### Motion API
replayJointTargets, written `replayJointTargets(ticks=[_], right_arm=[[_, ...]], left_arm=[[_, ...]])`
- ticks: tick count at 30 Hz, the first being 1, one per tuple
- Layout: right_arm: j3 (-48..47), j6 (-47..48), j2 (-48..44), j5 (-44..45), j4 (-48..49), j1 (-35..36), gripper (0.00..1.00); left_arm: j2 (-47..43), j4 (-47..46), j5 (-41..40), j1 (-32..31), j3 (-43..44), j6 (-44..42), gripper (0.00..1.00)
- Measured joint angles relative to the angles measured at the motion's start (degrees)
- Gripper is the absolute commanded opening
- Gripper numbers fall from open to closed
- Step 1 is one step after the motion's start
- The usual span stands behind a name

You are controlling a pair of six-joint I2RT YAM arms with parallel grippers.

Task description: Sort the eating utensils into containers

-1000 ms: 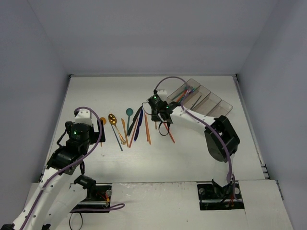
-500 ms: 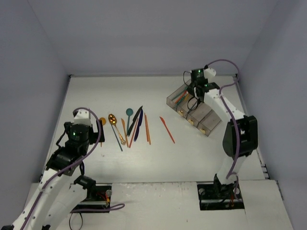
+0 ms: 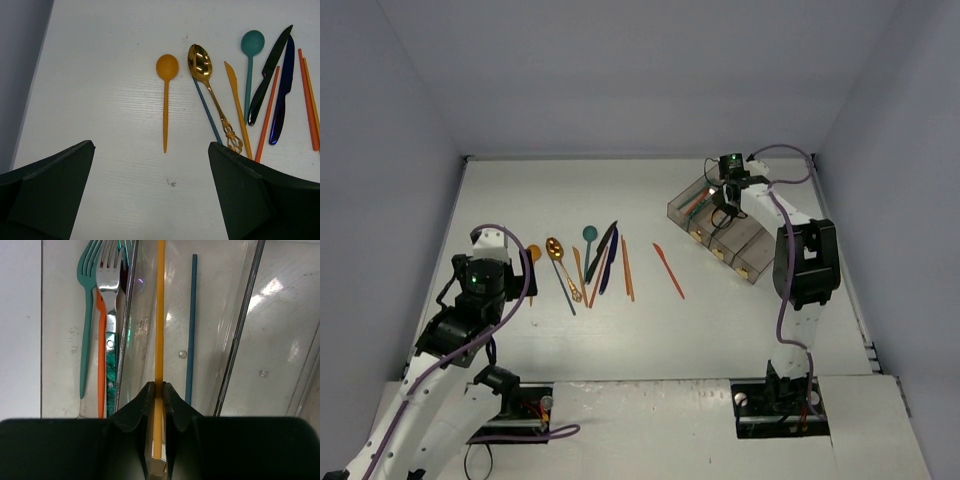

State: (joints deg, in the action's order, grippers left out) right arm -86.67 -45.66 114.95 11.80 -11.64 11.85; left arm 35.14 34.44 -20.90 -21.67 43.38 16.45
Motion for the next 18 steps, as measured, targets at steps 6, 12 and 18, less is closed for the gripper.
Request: replayJointTargets(ticks=[6, 12, 18], right_arm=[[1.11, 0.04, -1.13, -0.29, 0.31, 0.60, 0.29], [5.06, 2.92, -7.32, 0.23, -0.31, 4.21, 0.40], [5.40, 11.25, -13.27, 1.01, 0.08, 14.29, 0.49]], left_arm=[[0.00, 0.00, 0.01, 0.00, 0.00, 0.00, 0.97], [0.00, 0.00, 0.01, 0.00, 0.00, 0.00, 0.97], [0.02, 0.00, 0.01, 0.00, 0.00, 0.00, 0.97]])
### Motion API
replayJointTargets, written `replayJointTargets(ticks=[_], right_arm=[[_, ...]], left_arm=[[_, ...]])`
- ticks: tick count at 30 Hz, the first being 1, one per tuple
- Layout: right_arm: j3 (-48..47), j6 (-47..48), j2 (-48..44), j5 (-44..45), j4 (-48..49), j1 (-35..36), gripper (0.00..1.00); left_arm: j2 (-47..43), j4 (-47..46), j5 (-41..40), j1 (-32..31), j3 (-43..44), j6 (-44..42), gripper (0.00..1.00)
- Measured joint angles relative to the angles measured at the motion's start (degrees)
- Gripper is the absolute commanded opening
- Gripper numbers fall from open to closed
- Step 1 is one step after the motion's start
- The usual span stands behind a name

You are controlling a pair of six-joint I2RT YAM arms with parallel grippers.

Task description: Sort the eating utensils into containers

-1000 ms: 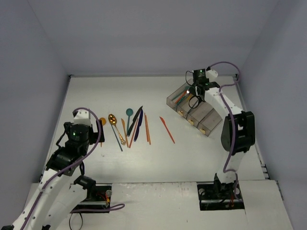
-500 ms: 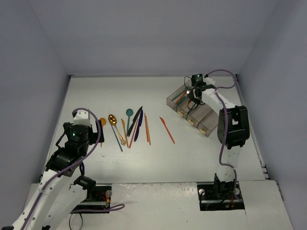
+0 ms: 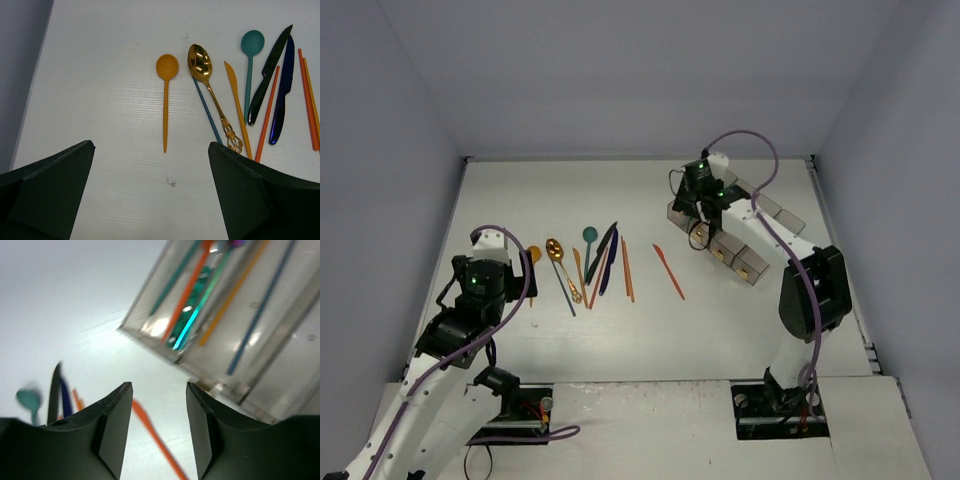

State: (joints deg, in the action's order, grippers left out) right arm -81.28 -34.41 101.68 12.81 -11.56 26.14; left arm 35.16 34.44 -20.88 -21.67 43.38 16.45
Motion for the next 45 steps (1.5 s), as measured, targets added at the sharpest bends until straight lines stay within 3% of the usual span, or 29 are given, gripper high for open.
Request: replayJointTargets(ticks=[8, 14, 29, 45], right_arm=[[3.67, 8.18, 0.27, -0.39, 0.29, 15.16, 0.50], [3.74, 10.04, 4.59, -1.17, 0.21, 21.08, 0.50], [3.70, 10.29, 12.54, -1.28, 0.95, 22.33, 0.43], [3.40, 9.24, 13.63, -0.18, 1.97, 22.33, 0.34]], left_arm=[[0.05, -0.02, 0.03, 0.00, 0.00, 0.00, 0.97], [0.11, 0.00, 0.04, 0.00, 0.00, 0.00, 0.97], [0.20, 0.00, 0.47, 0.00, 0.00, 0.00, 0.97], [0.20, -0.01, 0.48, 0.00, 0.00, 0.00, 0.97]])
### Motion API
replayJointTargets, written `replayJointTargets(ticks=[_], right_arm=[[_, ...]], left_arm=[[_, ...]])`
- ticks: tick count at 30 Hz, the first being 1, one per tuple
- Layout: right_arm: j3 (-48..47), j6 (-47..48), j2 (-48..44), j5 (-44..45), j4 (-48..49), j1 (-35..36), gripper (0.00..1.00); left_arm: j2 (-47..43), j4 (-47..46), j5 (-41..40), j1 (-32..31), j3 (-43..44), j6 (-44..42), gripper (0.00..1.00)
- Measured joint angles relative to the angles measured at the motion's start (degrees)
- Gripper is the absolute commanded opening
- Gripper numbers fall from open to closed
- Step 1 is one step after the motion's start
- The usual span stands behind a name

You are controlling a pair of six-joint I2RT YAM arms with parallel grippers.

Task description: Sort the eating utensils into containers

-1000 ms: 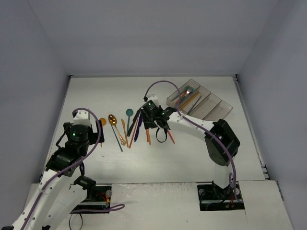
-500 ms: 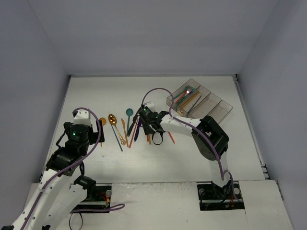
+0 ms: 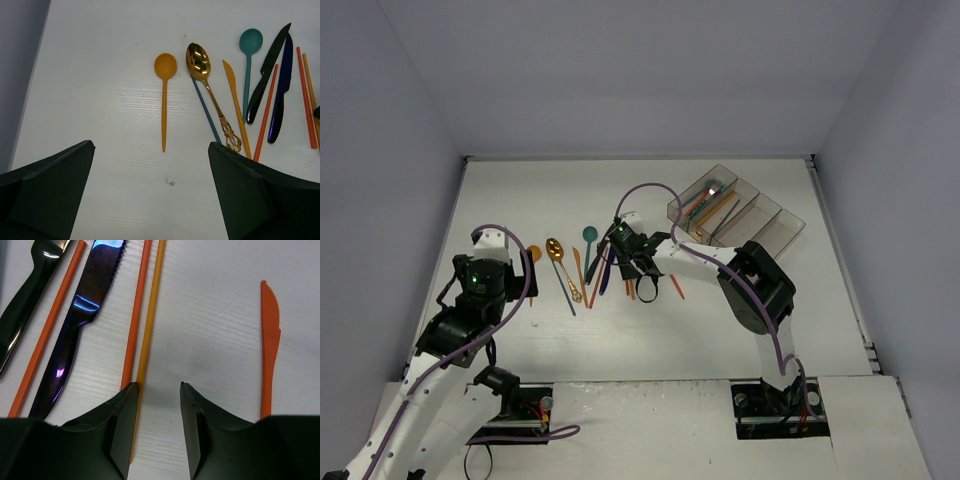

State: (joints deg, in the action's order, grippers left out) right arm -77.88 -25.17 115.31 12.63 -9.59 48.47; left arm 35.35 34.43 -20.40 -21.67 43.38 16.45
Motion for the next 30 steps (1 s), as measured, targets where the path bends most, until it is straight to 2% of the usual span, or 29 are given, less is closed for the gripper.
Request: replayJointTargets(ticks=[13, 23, 25, 30], right_arm=[[6.27, -0.01, -3.21, 1.89, 2.41, -3.51, 0.34], [6.42, 1.26, -3.52, -0.26, 1.89, -4.55, 0.30], [6.22, 1.42, -3.36, -1.04, 1.93, -4.60, 0.27], [5.24, 1.94, -2.53, -3.45, 2.24, -4.91, 0.07]], left_arm=[[0.00, 0.00, 0.00, 0.00, 0.00, 0.00, 0.97], [0.02, 0.01, 0.00, 0.00, 0.00, 0.00, 0.97], [0.02, 0.01, 0.00, 0.00, 0.00, 0.00, 0.98], [0.02, 0.01, 0.00, 0.00, 0.00, 0.00, 0.97]])
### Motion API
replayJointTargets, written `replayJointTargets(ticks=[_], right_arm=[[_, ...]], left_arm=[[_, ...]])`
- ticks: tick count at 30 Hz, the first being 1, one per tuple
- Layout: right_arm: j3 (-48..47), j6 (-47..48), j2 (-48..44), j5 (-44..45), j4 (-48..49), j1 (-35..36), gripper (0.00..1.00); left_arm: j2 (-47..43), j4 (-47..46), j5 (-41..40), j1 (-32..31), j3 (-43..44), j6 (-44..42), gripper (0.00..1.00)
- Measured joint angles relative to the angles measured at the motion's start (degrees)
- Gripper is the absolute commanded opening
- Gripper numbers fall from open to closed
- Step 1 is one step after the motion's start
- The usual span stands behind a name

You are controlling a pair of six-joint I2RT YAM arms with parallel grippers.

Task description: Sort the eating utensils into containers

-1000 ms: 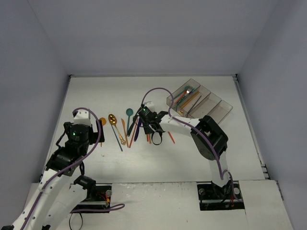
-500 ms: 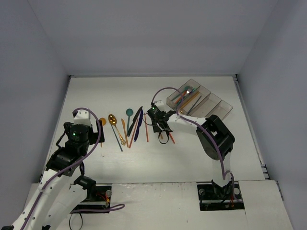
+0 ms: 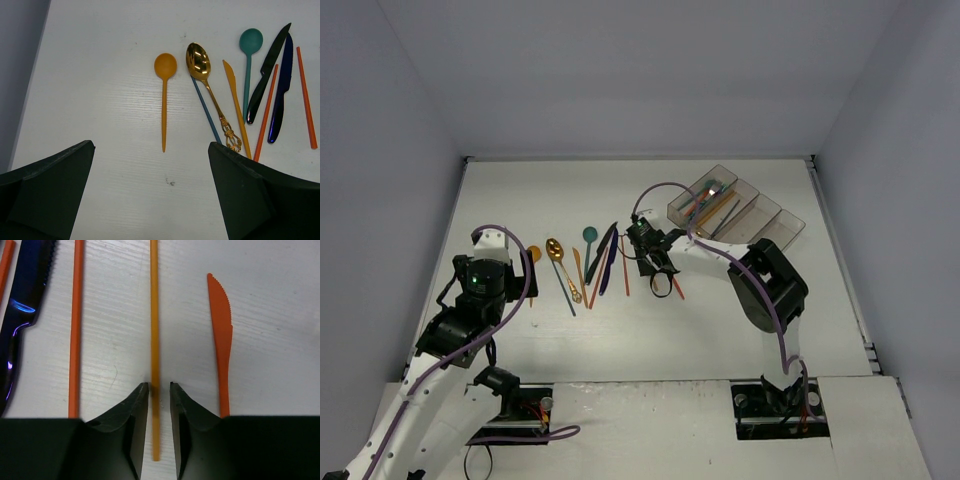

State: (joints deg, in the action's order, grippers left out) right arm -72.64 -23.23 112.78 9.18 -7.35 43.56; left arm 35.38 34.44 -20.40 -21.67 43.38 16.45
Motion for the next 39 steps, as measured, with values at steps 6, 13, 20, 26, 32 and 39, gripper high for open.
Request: replayJointTargets(ticks=[6, 13, 20, 26, 32, 39], right_arm=[[-1.21, 0.80, 0.74, -1.92, 0.35, -0.03, 0.00], [-2.40, -0.25, -0.42, -2.48, -1.89, -0.10, 0.00], [-6.36, -5.77, -11.75, 2.00, -3.08, -4.65, 0.00], [-9.52, -11.06, -16.95, 6.91, -1.90, -15.20, 0.00], [-9.55, -16.20, -13.91, 8.79, -2.44, -25.03, 0.00], [-9.66, -19.11, -6.76, 8.43, -2.79, -29.62, 0.00]], left_arm=[[0.00, 0.00, 0.00, 0.00, 0.00, 0.00, 0.98], [0.04, -0.02, 0.00, 0.00, 0.00, 0.00, 0.97], [0.04, -0.02, -0.02, 0.00, 0.00, 0.00, 0.97], [0.04, 0.00, -0.02, 0.00, 0.00, 0.00, 0.97], [0.04, -0.02, -0.09, 0.00, 0.00, 0.00, 0.97], [-0.02, -0.02, -0.29, 0.00, 0.00, 0.00, 0.97]])
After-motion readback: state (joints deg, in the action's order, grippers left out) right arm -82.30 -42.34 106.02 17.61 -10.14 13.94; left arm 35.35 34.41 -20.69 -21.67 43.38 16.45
